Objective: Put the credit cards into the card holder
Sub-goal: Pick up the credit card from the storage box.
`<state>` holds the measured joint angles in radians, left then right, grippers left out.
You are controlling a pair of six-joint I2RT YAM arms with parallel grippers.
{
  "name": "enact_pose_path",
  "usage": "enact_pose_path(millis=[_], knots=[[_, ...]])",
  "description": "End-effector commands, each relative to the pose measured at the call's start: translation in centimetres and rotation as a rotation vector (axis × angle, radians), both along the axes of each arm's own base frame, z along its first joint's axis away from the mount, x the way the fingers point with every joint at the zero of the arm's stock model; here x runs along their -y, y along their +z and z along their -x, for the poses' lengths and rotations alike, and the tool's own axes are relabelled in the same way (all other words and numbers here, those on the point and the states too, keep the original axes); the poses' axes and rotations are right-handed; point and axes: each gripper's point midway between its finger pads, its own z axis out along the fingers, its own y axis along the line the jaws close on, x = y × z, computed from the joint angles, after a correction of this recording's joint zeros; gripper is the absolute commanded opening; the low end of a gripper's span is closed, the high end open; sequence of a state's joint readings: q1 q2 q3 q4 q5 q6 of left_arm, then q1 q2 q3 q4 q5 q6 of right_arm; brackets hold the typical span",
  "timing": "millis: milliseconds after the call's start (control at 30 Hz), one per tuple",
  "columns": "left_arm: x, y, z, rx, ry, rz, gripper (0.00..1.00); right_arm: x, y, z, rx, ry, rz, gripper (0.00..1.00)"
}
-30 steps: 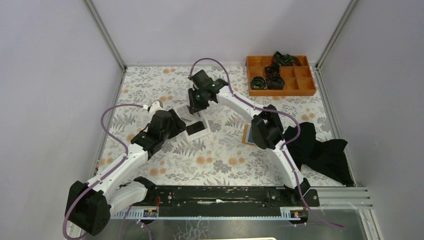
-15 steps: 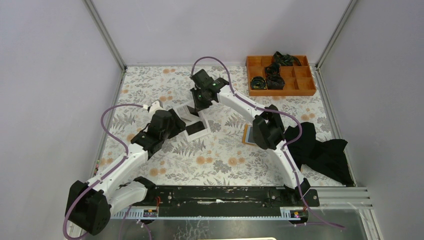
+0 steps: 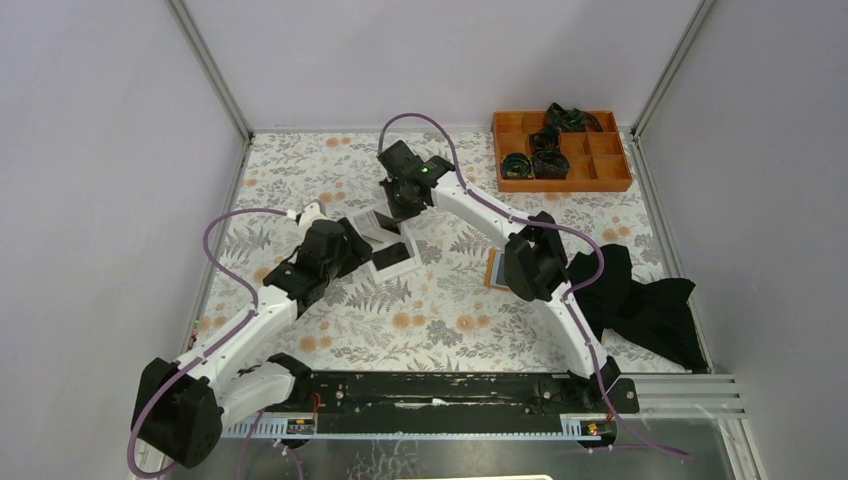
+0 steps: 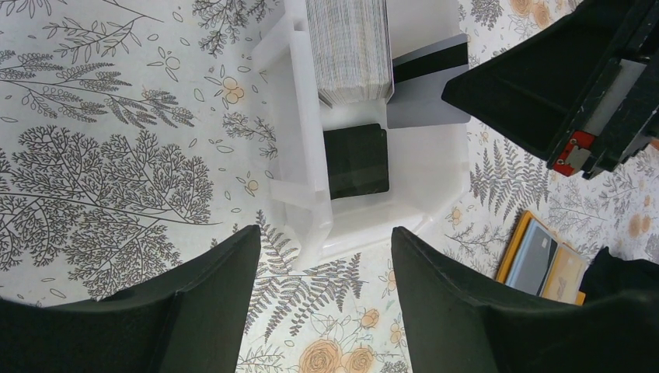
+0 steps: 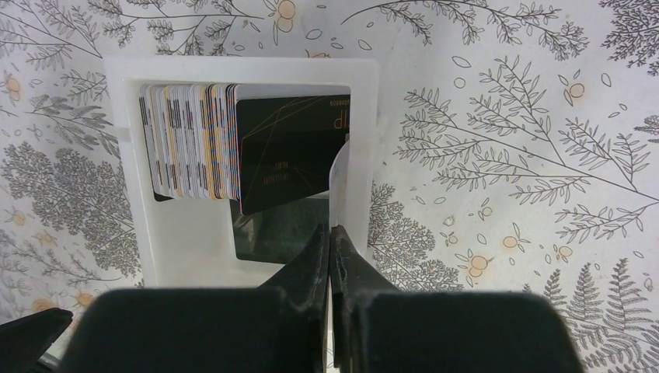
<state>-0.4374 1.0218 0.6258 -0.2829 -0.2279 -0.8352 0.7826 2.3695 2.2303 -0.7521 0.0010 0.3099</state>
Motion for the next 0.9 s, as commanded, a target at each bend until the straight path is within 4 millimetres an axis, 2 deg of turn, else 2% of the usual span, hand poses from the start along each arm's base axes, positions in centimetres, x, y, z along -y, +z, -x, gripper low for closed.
enact_pose_path(millis=[0,200,433,567,700,867], knots=[[0.3,1.3,-1.3,0.053,0.014,0.025,0.7,0.2,6.0,-0.1,0.126,0.009,-0.014,0.0],[0.4,2.7,-2.6,0.082,0.022,0.01,0.71,1.4,8.7,-0.4,0.198,-0.007,-0.005,0.0],[1.6,5.3,-4.6,0.151,-0.011,0.021,0.72,3.0,12.4,1.1,0.235,-0.008,-0.051,0.0],[3.3,7.1,-5.4,0.234,-0.102,0.066,0.73,5.0,13.2,2.6,0.194,-0.014,-0.094,0.0],[5.7,8.9,-5.8,0.32,-0.245,0.141,0.73,7.9,14.5,4.1,0.135,-0.032,-0.198,0.0],[9.5,11.0,-4.8,0.407,-0.495,0.28,0.74,10.2,15.1,7.3,0.029,0.017,-0.304,0.0]])
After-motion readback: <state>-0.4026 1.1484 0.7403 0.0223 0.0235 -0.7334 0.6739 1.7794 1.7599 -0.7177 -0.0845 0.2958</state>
